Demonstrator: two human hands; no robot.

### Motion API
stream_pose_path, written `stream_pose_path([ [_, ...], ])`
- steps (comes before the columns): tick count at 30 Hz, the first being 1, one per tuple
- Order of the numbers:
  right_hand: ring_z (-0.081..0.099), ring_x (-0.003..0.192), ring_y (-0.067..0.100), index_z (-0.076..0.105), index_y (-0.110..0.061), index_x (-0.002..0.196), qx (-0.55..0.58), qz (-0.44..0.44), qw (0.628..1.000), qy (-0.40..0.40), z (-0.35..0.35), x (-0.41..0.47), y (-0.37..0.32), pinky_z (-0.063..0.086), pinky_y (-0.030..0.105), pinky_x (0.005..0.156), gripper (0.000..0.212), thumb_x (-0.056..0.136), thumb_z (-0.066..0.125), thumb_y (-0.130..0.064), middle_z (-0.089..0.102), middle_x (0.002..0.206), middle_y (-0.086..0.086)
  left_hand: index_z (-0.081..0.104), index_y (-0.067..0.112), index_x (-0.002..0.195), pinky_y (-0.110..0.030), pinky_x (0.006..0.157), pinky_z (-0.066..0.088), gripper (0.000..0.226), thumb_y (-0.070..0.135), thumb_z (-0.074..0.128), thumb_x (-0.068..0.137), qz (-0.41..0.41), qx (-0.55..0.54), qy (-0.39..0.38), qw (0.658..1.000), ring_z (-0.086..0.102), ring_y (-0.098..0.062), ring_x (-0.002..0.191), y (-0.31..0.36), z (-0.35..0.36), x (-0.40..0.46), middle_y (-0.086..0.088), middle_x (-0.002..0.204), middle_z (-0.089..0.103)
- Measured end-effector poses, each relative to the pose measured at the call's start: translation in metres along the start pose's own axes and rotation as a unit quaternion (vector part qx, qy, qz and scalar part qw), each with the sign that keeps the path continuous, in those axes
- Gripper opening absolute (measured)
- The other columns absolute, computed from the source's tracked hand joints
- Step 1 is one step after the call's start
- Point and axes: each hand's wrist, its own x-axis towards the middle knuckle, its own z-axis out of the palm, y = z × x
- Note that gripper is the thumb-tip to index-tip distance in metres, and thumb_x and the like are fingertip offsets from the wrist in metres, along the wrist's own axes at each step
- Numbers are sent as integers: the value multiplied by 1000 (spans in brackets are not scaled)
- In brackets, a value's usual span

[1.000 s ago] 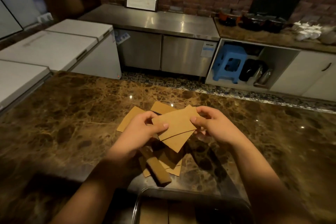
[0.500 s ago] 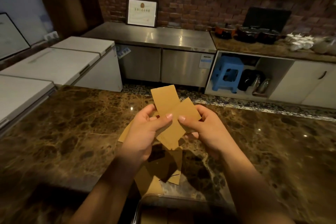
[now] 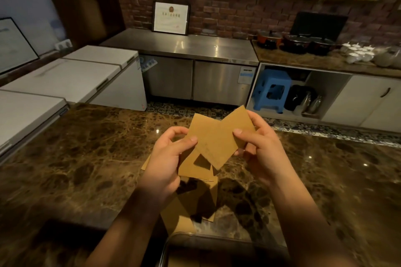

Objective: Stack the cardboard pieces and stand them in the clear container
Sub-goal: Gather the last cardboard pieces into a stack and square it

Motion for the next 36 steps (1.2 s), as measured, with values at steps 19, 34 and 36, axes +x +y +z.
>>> stream_pose_path([
  [19, 52, 80, 41, 76, -23, 98, 60, 15, 995, -83, -3, 0, 10, 45, 28, 59, 46, 70, 56, 7, 65, 93, 12, 83, 11, 86, -36, 67, 58, 45, 38, 48, 77, -153, -171, -116, 966, 74, -29, 74, -7, -5, -3, -14, 91, 78],
  [34, 56, 128, 32, 65, -26, 50, -101, -19, 989, -107, 0, 9, 9, 56, 42, 86, 54, 86, 58, 14, 58, 140, -2, 81, 14, 99, -41, 68, 61, 34, 28, 77, 69, -163, -58, -152, 973, 75, -30, 87, -10, 6, -6, -16, 105, 77],
  [36, 56, 127, 28, 69, -30, 53, -154, -39, 981, -111, 0, 11, 12, 52, 48, 96, 55, 84, 61, 14, 54, 141, -2, 81, 18, 101, -45, 74, 61, 34, 21, 79, 68, -150, -22, -175, 973, 74, -30, 90, -9, 7, -8, -15, 105, 76],
])
